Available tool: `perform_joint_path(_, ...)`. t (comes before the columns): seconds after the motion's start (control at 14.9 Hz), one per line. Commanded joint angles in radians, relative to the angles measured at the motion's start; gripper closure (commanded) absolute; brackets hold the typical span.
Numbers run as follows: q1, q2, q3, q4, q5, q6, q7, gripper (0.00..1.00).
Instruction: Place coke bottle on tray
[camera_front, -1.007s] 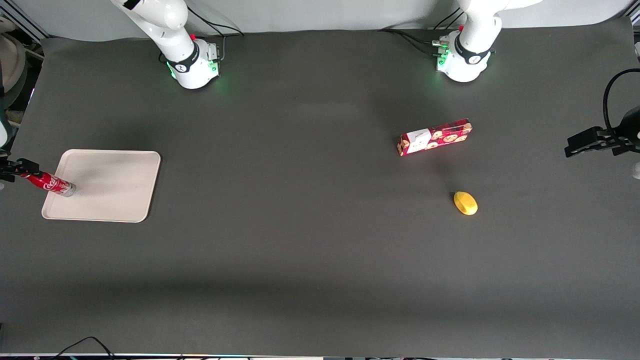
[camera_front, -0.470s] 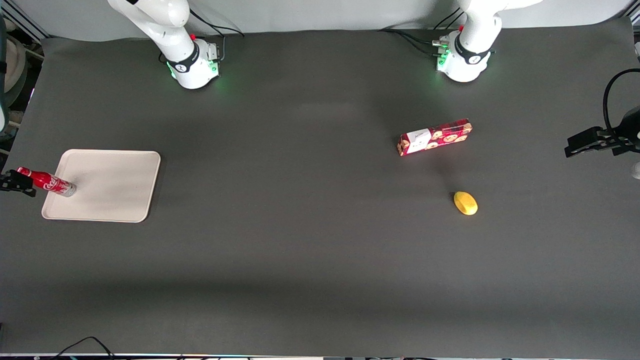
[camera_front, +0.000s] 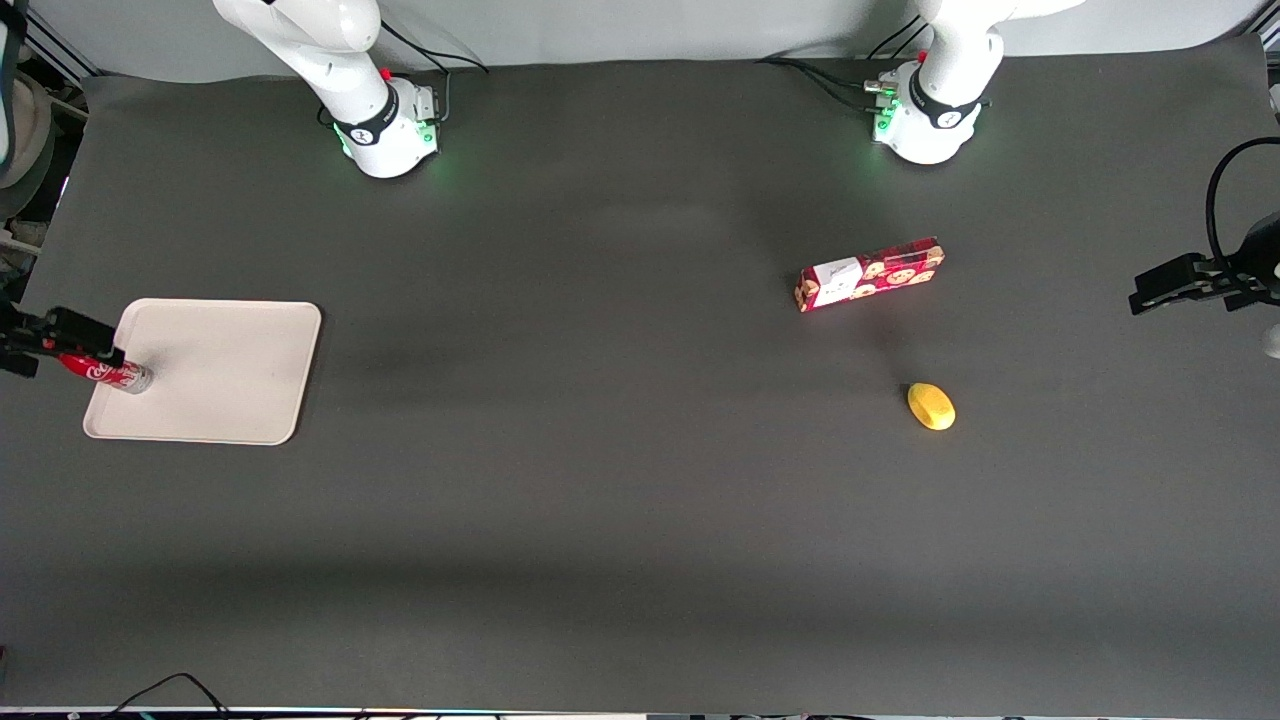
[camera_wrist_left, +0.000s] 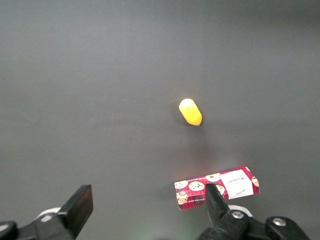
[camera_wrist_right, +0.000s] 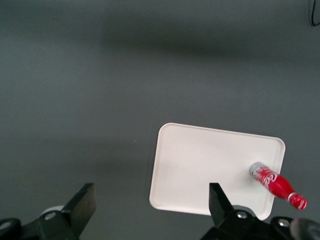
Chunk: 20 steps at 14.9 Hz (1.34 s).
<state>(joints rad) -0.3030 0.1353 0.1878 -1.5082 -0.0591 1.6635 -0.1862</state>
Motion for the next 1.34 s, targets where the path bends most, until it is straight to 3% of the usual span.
perform_joint_path(0.0, -0.005, -0.075, 0.033, 0.034, 0.047, -0.120, 0.054, 0.00)
perform_joint_path(0.4, -0.004, -0.117, 0.038, 0.028, 0.108, -0.148, 0.172, 0.00)
perform_joint_path(1.28, 0.001, -0.071, 0.081, 0.016, 0.101, -0.036, 0.257, 0.00)
